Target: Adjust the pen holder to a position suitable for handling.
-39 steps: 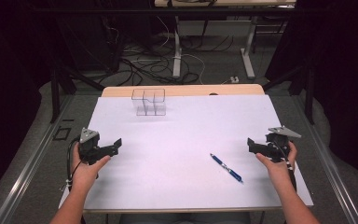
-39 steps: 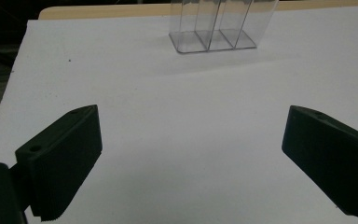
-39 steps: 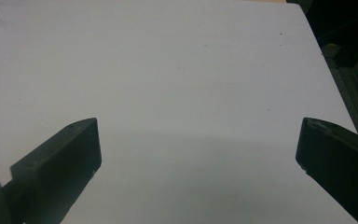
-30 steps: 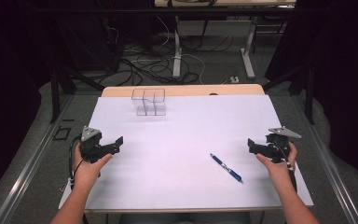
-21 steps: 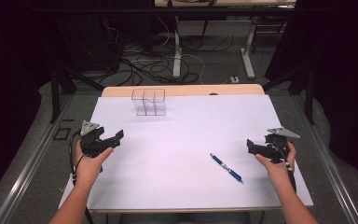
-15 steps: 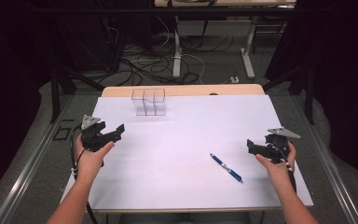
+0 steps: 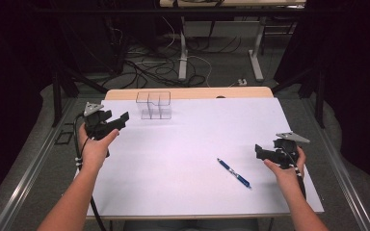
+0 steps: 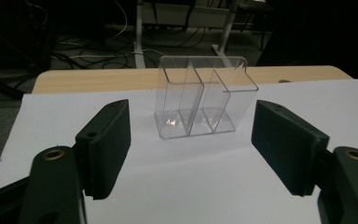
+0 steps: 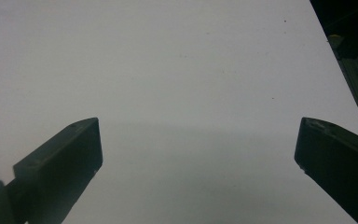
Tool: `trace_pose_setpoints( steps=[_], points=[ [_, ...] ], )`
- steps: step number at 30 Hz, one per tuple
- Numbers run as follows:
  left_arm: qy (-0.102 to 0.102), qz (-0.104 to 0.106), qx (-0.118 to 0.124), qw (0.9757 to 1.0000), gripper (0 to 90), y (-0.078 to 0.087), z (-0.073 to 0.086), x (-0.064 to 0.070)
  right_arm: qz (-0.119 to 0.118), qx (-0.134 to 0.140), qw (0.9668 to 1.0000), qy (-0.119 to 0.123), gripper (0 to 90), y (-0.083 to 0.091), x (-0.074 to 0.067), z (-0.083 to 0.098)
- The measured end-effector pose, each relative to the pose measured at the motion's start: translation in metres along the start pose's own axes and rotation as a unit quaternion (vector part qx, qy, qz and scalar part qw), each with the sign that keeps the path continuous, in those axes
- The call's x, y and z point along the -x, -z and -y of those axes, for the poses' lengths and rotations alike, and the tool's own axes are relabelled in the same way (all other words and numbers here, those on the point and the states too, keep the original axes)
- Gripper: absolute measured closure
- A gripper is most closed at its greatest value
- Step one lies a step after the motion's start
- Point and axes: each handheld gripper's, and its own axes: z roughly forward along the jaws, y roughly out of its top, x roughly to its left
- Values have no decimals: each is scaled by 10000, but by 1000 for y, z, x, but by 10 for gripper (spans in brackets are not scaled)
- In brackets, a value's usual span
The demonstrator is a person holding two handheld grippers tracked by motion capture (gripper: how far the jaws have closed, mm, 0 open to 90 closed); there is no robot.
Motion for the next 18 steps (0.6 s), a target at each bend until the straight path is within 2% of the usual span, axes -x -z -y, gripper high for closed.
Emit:
trace_pose_setpoints(
  steps=[1,6,10,13,15,17,18],
  points=[
    [-62,-18,-33,10000,310,-3,-8,2,-14,-6,10000,-33,7,0,-1,0],
    [-233,-83,-90,9997,321,-11,-24,7,-6,-6,10000,-61,10,1,0,1],
    [-285,-34,-239,9993,323,-19,-36,9,6,-18,10000,-75,12,1,0,1],
    [-309,-41,-275,9991,335,-22,-41,10,17,-28,10000,-70,15,0,1,1],
    [-351,-88,-349,9987,345,-26,-50,12,-5,-36,10000,-83,17,0,1,1],
    [-307,-69,-369,9988,355,-28,-54,13,-14,-44,10000,-65,17,-1,1,2],
    [-289,-48,-421,9987,359,-30,-61,14,-18,-49,10000,-58,18,-1,2,2]
  ],
)
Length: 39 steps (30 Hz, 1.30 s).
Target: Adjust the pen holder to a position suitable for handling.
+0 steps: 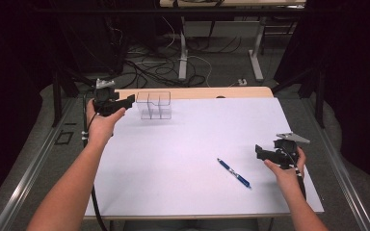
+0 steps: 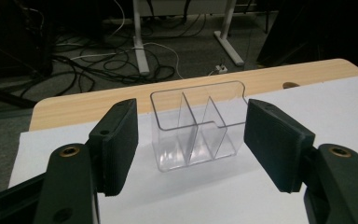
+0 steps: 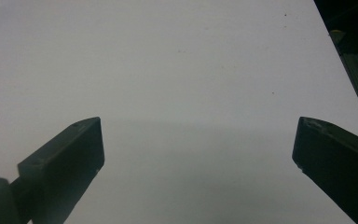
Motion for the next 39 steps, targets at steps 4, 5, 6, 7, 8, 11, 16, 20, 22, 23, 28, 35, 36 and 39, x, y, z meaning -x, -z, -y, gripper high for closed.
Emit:
trace_pose_setpoints(
  steps=[4,5,6,7,8,11,16,20,22,23,28,35,36,39],
  points=[
    [49,45,-45,10000,393,-4,-14,3,5,-13,10000,-11,18,-1,1,0],
    [11,57,-101,9999,405,-4,-17,3,8,-16,10000,-14,18,-1,1,0],
    [38,47,-88,9999,406,-6,-20,4,13,-26,10000,-38,19,-1,1,0],
    [38,47,-88,9999,407,-6,-20,4,13,-26,10000,-38,19,-1,1,0],
    [13,42,-162,9999,410,-8,-27,4,10,-24,10000,-34,18,-1,1,0],
    [20,30,-230,9997,414,-12,-32,4,1,-28,10000,-72,19,0,0,0],
    [3,13,-444,9990,435,-27,-44,3,-18,-19,10000,-35,19,-1,0,1],
    [48,15,-525,9986,441,-38,-48,1,-5,-35,10000,-51,19,-1,0,1],
    [47,20,-570,9984,441,-41,-49,0,-2,-41,10000,-68,19,-1,-1,1],
    [44,-1,-613,9981,442,-47,-50,-1,-9,-48,10000,-59,19,-1,-1,1],
    [150,5,-644,9978,442,-57,-51,-6,-19,-41,10000,-31,19,-1,-1,1],
    [329,44,-782,9964,449,-70,-47,-16,-10,-58,10000,-29,14,0,-5,2],
    [393,66,-810,9959,452,-72,-46,-17,-6,-45,10000,-23,12,1,-5,2],
    [455,81,-889,9950,460,-78,-43,-21,11,-21,10000,22,6,2,-5,2]
  ],
)
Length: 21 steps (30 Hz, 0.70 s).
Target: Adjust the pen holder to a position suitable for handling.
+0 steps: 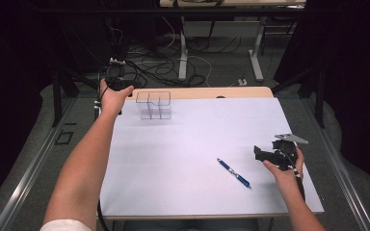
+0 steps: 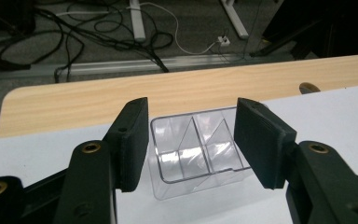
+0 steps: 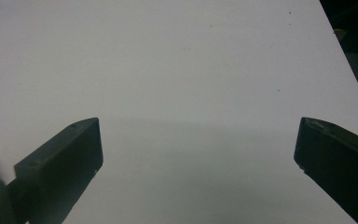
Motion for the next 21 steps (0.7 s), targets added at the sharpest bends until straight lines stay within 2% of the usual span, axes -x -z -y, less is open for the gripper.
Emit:
trace_pose_setpoints(
  steps=[4,5,6,8,10,12,18,21],
  points=[
    [22,44,-84,10000,484,-6,1,-3,9,5,10000,7,6,1,-2,0],
    [38,78,-218,9997,488,-9,1,-5,10,6,10000,-6,6,2,-2,0],
    [75,69,-182,9998,491,-12,2,-5,13,11,10000,-12,6,2,-3,0],
    [43,57,-287,9996,507,-14,2,-6,16,17,10000,-17,6,3,-3,0],
    [43,22,-289,9996,515,-16,3,-6,20,14,10000,-12,6,2,-3,0],
    [108,14,-404,9991,538,-19,3,-9,18,1,10000,17,6,2,-3,1],
    [191,-138,-480,9986,560,-26,6,-14,-10,18,10000,19,6,3,-2,0],
    [265,-154,-426,9986,568,-29,8,-14,-38,22,10000,24,6,3,-1,0]
  ],
)
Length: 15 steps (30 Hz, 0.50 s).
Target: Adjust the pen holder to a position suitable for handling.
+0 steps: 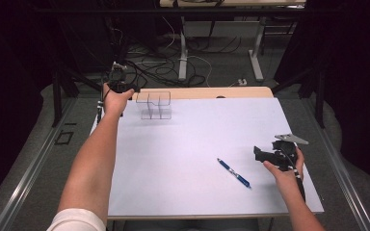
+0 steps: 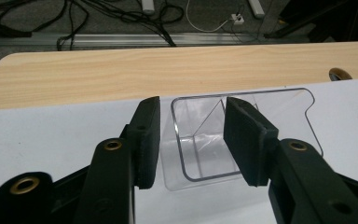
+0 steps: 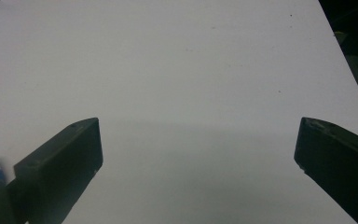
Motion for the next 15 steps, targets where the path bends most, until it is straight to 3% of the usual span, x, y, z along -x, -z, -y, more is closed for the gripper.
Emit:
trace_pose_setpoints(
  steps=[15],
  points=[
    [46,-198,-184,9996,611,-16,9,3,-41,-8,10000,17,6,0,1,0]
  ],
)
